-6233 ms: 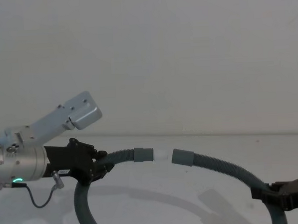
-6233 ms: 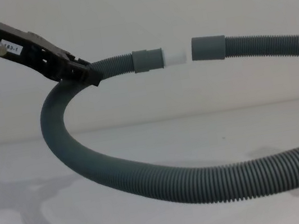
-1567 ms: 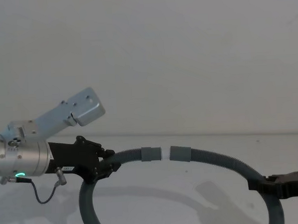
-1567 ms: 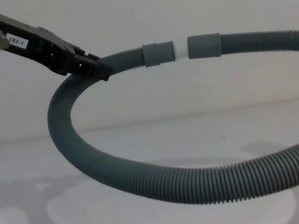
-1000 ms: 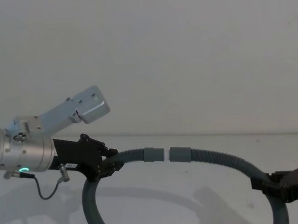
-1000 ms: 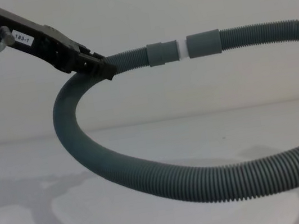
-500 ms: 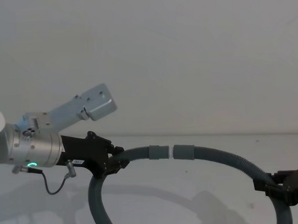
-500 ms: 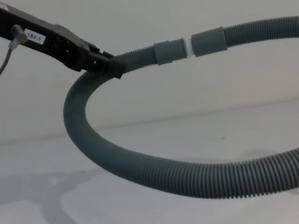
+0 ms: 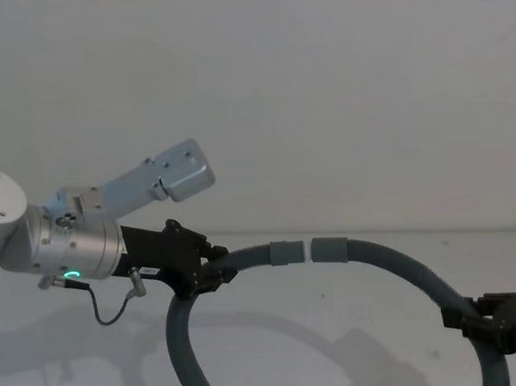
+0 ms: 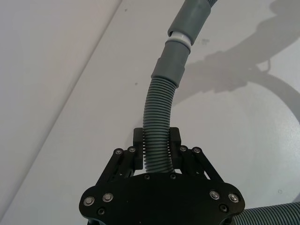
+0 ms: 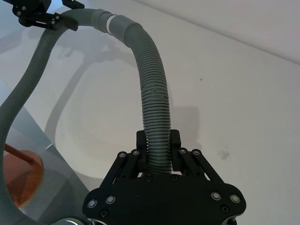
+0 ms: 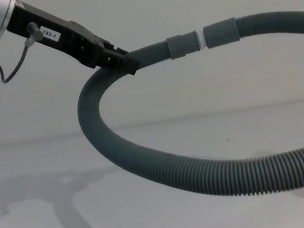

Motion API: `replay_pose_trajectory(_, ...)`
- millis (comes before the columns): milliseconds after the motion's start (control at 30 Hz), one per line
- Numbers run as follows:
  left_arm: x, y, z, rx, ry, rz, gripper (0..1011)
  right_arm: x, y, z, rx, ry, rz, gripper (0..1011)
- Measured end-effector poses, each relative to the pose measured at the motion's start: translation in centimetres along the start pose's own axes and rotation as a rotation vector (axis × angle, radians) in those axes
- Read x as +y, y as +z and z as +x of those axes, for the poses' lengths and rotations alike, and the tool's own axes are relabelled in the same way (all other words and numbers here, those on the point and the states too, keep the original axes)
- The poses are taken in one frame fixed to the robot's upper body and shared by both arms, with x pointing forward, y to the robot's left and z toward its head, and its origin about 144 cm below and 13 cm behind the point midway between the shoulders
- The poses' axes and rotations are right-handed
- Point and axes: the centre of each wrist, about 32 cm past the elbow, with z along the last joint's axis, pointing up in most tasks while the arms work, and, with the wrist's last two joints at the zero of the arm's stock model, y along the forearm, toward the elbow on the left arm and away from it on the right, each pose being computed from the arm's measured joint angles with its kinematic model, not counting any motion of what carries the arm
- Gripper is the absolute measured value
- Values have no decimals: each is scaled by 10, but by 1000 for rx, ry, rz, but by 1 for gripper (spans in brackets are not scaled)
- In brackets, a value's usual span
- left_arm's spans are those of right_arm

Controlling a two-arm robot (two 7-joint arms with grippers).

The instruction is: Use both hands to pick up one end of the pipe from the table, align the ends, and insert them.

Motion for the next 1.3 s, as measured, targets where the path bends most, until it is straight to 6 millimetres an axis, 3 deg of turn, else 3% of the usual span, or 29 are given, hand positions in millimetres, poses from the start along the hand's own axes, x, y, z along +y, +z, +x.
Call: replay_pose_trajectory(1300, -8, 3, 3, -10, -11, -15, 290, -1, 0, 1, 4, -7, 1, 255)
